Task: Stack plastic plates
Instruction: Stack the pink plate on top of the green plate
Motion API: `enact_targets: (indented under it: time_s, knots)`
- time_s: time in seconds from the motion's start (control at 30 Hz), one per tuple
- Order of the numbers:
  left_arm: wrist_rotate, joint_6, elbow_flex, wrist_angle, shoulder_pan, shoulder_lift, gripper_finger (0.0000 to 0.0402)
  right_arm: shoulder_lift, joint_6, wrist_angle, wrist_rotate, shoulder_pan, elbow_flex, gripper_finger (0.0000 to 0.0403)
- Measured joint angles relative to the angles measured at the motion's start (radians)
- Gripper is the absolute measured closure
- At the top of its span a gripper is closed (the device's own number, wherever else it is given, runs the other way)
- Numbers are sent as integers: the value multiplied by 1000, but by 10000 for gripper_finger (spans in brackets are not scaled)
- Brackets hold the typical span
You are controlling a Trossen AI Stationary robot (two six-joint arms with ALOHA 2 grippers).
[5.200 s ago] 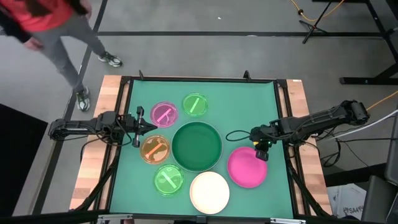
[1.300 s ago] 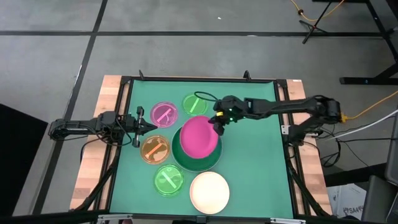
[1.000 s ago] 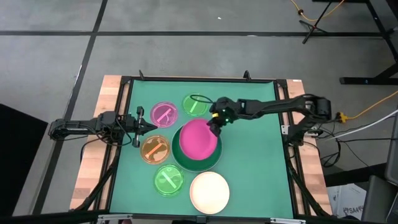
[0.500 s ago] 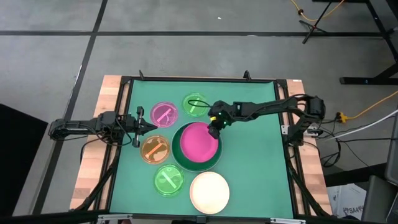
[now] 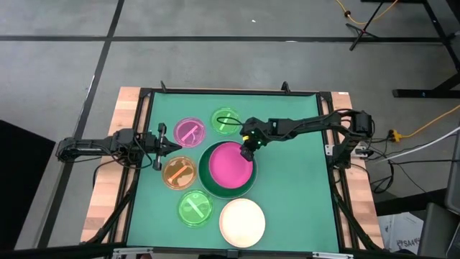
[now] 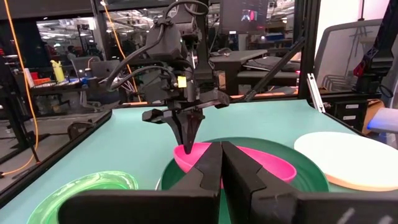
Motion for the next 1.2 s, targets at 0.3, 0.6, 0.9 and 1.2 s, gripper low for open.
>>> enact_targets:
  time_s: [0.3, 0.6, 0.9, 1.2]
  knots:
    - [0, 0, 0, 0, 0, 0, 398, 0, 0, 0, 0, 0, 0, 400]
    - [0, 0, 0, 2, 0, 0, 398, 0, 0, 0, 0, 0, 0, 400]
    - [-1, 0, 0, 5, 0, 0, 398, 0, 0, 0, 0, 0, 0, 395]
    - [-29, 0, 0, 39, 0, 0, 398, 0, -1, 0, 9, 0, 0, 320]
